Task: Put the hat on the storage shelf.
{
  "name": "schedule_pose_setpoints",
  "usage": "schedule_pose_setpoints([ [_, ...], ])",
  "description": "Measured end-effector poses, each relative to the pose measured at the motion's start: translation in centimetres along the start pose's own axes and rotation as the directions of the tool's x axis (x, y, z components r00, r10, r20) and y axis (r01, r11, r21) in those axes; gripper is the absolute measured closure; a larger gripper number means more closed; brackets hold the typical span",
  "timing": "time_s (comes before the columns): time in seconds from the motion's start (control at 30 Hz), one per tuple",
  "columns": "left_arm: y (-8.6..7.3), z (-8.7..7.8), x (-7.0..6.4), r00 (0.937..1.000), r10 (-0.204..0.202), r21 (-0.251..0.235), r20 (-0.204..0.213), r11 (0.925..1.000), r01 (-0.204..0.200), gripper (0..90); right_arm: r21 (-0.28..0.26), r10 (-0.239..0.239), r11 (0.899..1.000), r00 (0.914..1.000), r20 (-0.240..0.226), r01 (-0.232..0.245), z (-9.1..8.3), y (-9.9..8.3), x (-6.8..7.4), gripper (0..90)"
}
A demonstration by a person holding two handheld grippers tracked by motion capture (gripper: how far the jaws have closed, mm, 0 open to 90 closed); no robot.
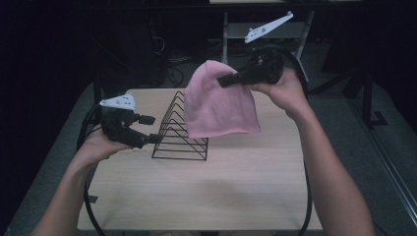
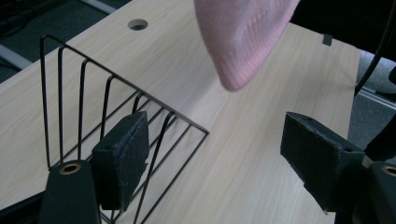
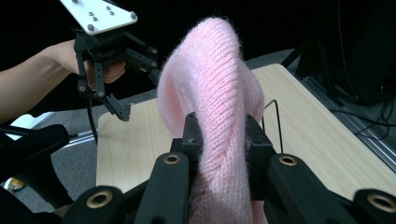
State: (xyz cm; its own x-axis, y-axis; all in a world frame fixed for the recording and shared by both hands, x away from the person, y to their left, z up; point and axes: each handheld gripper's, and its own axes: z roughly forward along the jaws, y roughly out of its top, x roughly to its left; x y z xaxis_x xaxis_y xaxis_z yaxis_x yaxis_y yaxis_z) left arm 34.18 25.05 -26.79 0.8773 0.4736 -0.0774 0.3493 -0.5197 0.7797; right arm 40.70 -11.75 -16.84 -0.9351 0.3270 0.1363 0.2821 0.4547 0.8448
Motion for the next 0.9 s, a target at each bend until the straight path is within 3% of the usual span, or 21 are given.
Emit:
schedule_pose_setpoints([
  [0.3, 1.3, 0.3, 0.2, 0.9997, 0.019, 0.012, 0.014, 0.9997, -0.019, 23.9, 0.004, -0.026, 1.000, 0.9990, -0.036, 0.026, 2.0, 1.3, 0.4, 75.4],
  [0.67, 2.3, 0.2, 0.5, 0.9995, 0.028, -0.012, 0.017, 0.9995, -0.028, 29.8, -0.010, -0.041, 0.999, 0.9970, -0.065, 0.041, 3.0, 2.5, 1.1, 75.3],
  [0.8, 2.4, 0.2, 0.9, 0.9997, 0.011, -0.002, 0.020, 0.9999, -0.011, 34.5, -0.020, -0.054, 0.998, 0.9958, -0.074, 0.052, 3.5, 2.9, 1.4, 75.3],
  [0.9, 2.5, 0.2, 1.3, 0.9990, -0.013, -0.004, 0.044, 0.9999, 0.013, 45.6, -0.027, -0.060, 0.998, 0.9950, -0.080, 0.058, 3.9, 3.1, 1.5, 75.3],
])
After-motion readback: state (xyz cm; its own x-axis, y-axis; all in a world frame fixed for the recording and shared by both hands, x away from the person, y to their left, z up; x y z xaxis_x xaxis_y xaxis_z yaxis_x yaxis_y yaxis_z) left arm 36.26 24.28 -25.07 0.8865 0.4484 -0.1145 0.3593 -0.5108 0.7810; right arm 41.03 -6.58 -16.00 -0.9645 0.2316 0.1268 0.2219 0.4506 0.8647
